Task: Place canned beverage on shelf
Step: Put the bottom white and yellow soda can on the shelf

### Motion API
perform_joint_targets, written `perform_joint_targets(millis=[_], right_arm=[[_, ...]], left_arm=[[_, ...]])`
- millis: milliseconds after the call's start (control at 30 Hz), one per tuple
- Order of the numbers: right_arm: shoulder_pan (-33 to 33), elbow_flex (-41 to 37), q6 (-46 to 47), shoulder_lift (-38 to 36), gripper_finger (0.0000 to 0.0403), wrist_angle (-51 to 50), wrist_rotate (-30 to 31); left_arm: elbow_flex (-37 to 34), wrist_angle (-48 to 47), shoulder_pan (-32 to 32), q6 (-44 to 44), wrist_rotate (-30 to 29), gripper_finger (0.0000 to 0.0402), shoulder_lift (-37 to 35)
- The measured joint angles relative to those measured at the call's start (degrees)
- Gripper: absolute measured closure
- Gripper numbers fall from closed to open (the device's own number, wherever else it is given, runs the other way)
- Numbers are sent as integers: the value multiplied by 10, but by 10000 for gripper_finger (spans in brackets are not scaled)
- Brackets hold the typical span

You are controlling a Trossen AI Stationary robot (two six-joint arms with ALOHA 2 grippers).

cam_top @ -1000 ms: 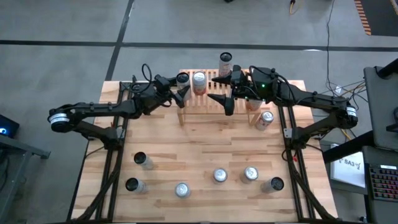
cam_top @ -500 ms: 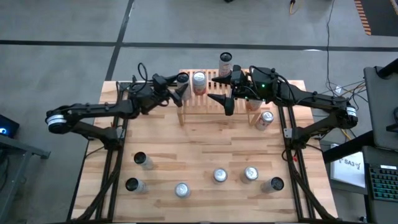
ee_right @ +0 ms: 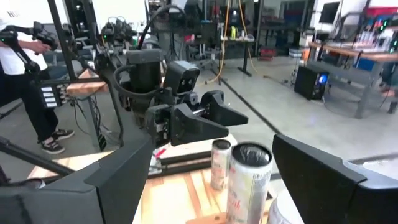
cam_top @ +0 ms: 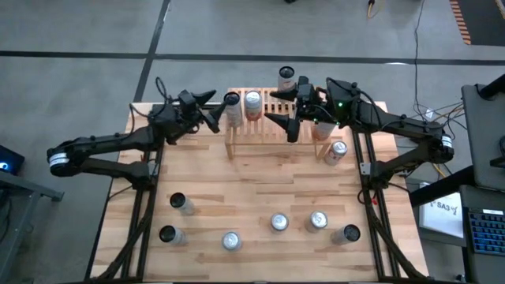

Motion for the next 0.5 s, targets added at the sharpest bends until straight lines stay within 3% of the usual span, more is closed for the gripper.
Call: perform_joint_targets(millis=[300, 500], right_arm=[[0, 35, -16, 0, 77, -25, 0], [0, 49, -15, 0, 77, -49, -6]], left_arm=[[0, -42, -13, -58, 13, 109, -79], [0, -122, -67, -120, 19, 175, -102]])
